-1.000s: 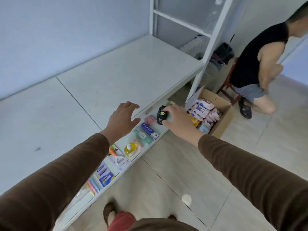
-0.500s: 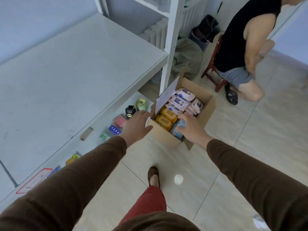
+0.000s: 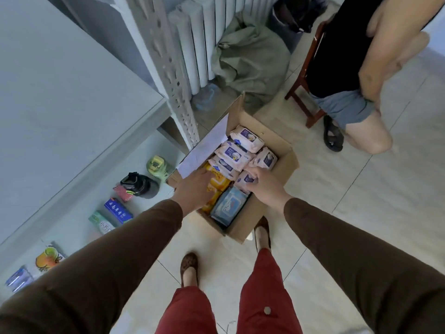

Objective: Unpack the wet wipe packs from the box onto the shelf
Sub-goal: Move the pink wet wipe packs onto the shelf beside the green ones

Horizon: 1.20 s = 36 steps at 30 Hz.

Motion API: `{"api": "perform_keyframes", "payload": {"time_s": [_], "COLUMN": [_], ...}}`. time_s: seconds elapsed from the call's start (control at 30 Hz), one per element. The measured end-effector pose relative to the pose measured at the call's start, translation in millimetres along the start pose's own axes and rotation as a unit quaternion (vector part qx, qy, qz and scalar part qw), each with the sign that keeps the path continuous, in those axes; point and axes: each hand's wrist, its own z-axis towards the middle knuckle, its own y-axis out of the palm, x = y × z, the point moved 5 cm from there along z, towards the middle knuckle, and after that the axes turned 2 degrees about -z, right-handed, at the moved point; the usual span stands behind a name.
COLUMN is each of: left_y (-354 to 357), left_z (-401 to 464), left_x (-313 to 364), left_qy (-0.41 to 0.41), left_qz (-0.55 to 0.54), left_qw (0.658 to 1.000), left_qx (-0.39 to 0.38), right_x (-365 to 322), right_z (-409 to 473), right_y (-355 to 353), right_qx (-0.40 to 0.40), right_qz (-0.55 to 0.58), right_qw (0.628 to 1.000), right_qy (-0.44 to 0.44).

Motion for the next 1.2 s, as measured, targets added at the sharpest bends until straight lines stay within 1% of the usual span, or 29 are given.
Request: {"api": "perform_keyframes", "payload": {"time_s": [0.17, 0.3, 0.47, 0.6, 0.67, 0.77, 0.9, 1.03, 1.13, 1.2], "left_y": [33.6, 62.9, 104.1, 137.3, 152.5, 172.1, 191.0, 196.7, 193.7, 190.5], "left_z": [88.6, 158.1, 241.5, 300.0, 324.0, 355.2, 380.2, 387.0, 386.1, 383.9], "left_x": [10.2, 2.7, -19.9, -37.1, -41.8, -44.0, -44.1, -40.5, -35.2, -31.4], "left_qy": [-0.043, -0.066, -0.053, -0.034, -0.018, 0.033, 0.100, 0.112, 0.119, 0.121], "left_qz": [0.003, 0.030, 0.096, 0.142, 0.171, 0.201, 0.261, 0.320, 0.373, 0.399], "left_qw": [0.999, 0.997, 0.993, 0.987, 0.983, 0.978, 0.960, 0.941, 0.920, 0.909], "left_qx": [-0.018, -0.032, -0.043, -0.062, -0.058, -0.040, -0.027, -0.003, 0.006, 0.004], "right_x": [50.1, 82.7, 114.2, 135.2, 143.9, 154.8, 160.1, 166.5, 170.9, 171.2], "right_z": [97.3, 181.4, 279.1, 336.5, 356.1, 376.8, 390.9, 398.7, 399.8, 397.0], "right_y": [-24.7, -31.9, -21.8, -0.4, 11.9, 29.8, 44.5, 53.5, 56.3, 58.1], "right_qx": [-0.027, -0.009, -0.011, -0.008, 0.004, 0.029, 0.084, 0.100, 0.107, 0.121], "right_qz": [0.001, -0.002, -0.035, -0.069, -0.082, -0.086, -0.128, -0.107, -0.101, -0.071], "right_qw": [1.000, 1.000, 0.998, 0.995, 0.994, 0.992, 0.983, 0.978, 0.976, 0.977], "right_qy": [0.008, 0.026, 0.058, 0.071, 0.071, 0.084, 0.099, 0.146, 0.161, 0.162]}}
